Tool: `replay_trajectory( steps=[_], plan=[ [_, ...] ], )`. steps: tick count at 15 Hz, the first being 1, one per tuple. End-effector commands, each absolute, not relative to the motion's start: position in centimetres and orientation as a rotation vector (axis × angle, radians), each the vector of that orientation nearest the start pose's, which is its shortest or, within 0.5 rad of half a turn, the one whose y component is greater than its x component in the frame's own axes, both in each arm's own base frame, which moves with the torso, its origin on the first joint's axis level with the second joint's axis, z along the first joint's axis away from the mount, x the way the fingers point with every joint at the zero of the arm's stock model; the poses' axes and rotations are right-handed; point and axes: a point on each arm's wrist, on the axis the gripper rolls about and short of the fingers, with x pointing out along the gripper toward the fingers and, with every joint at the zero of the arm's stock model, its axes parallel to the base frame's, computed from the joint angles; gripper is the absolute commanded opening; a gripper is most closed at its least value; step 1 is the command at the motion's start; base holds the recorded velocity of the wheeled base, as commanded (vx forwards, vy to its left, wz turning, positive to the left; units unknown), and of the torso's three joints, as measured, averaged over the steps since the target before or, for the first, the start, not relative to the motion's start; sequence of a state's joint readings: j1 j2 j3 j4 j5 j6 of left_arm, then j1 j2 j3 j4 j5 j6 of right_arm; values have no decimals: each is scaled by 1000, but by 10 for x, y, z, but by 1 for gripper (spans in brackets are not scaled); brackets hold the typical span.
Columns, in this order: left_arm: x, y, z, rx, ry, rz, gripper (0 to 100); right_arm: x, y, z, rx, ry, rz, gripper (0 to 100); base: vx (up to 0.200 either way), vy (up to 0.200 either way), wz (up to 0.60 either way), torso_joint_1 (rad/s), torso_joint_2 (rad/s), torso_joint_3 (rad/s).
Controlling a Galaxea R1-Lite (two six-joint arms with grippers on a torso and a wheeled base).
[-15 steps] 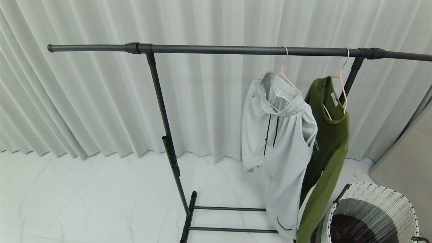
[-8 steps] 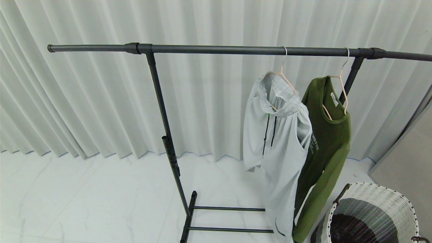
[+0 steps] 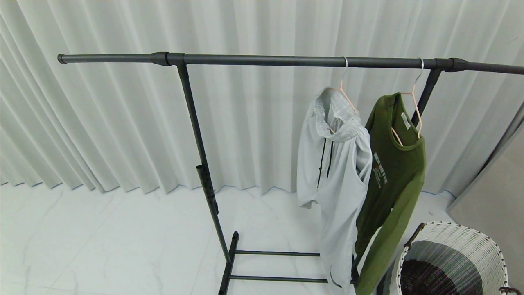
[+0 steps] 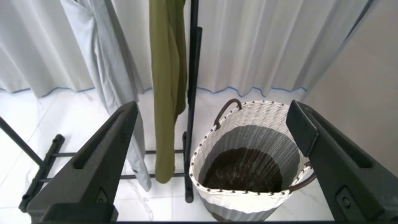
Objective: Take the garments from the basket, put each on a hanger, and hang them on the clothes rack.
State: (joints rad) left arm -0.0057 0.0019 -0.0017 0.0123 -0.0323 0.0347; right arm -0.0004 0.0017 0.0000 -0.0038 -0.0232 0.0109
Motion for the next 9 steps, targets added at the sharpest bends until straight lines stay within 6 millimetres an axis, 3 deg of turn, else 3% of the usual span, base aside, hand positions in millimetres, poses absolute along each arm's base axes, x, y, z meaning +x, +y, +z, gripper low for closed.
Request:
replay_trajectory(
  steps=[1,9],
  plan=[
    [-23,-1,75,35,12,-39,100,-23,-1,76,11,-5,-23,100,0,0,0,0,0,0],
    [-23,-1,75,35,12,-39,100,-23,-1,76,11,-5,-23,100,0,0,0,0,0,0]
  ],
)
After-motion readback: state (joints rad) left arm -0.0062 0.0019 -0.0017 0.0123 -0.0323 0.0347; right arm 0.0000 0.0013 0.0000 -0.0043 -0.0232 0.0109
